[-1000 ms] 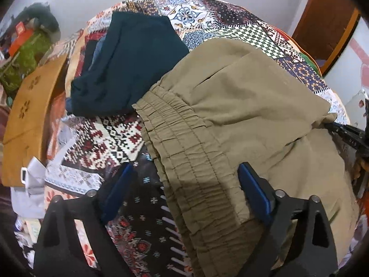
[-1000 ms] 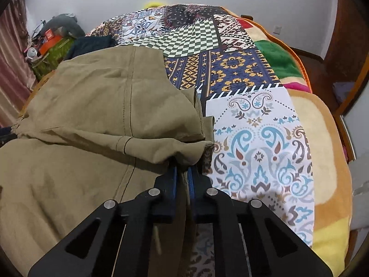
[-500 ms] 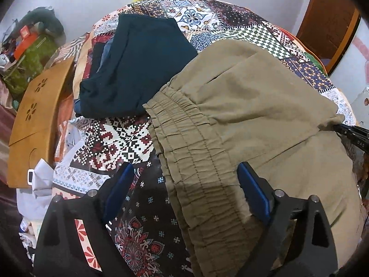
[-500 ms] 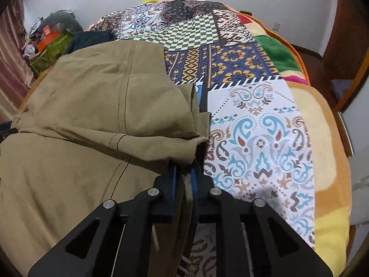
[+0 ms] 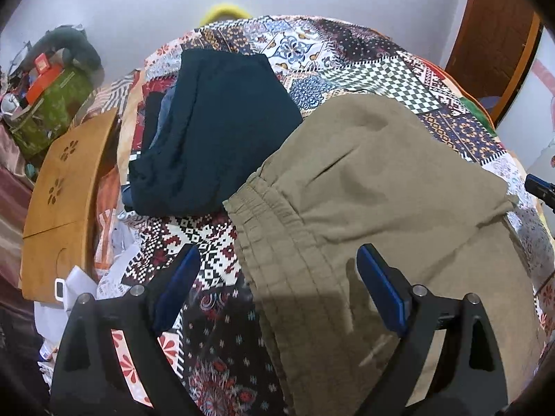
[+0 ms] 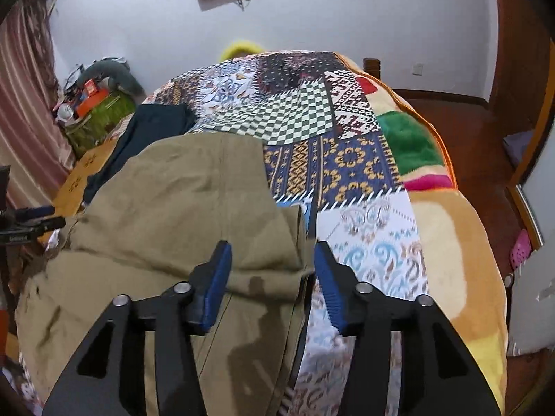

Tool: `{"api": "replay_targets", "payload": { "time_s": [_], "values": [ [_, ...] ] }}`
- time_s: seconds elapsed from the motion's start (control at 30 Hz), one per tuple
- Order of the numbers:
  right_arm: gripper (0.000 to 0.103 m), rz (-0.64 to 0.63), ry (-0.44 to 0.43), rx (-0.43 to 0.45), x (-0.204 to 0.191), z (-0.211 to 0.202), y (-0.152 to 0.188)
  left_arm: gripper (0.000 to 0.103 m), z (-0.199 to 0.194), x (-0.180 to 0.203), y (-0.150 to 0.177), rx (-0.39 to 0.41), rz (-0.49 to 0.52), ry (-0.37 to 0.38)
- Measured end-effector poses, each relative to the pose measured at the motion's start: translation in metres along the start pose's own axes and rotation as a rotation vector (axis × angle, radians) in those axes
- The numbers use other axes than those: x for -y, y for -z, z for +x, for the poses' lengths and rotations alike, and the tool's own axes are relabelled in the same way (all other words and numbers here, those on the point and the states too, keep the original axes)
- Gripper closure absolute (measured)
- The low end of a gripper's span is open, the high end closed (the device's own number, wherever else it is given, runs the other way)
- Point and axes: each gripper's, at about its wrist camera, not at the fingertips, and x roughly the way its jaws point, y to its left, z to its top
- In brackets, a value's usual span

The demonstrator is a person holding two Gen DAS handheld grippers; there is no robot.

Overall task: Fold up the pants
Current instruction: 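Grasp the pant leg edge with the right tool and hold it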

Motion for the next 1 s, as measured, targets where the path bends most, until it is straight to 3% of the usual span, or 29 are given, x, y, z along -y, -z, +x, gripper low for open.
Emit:
{"api": "replay_targets", "payload": {
  "time_s": [0.17, 0.3, 0.37, 0.47, 0.5, 0.67, 1.0],
  "values": [
    [0.056, 0.008, 0.000, -0.081, 0.008, 0.035, -0.001, 0.011, 0.028, -0.003, -0.004, -0.070, -0.008, 0.018],
    [0.056, 0.037, -0.031, -0.134, 0.012, 0.062, 0.004, 0.008, 0.043, -0.005, -0.001, -0.113, -0.024, 0.074],
    [0.061, 0.026, -0.044, -0.136, 0.008, 0.064, 0.007, 0.008, 0.046, -0.006, 0.001, -0.120, -0.033, 0.107],
    [0.076, -0.025, -0.016, -0.140, 0.000, 0.068, 0.010, 0.009, 0.049, -0.006, 0.001, -0.121, -0.039, 0.120],
    [0.080, -0.050, 0.001, -0.146, -0.002, 0.070, 0.011, 0.014, 0.049, -0.006, 0.002, -0.115, -0.039, 0.122],
    [0.085, -0.127, 0.035, -0.154, -0.006, 0.071, 0.010, 0.028, 0.040, -0.005, 0.003, -0.063, -0.032, 0.061],
    [0.087, -0.186, 0.108, -0.135, -0.011, 0.071, 0.010, 0.024, 0.037, -0.006, 0.008, -0.018, -0.015, -0.034]
  ]
}}
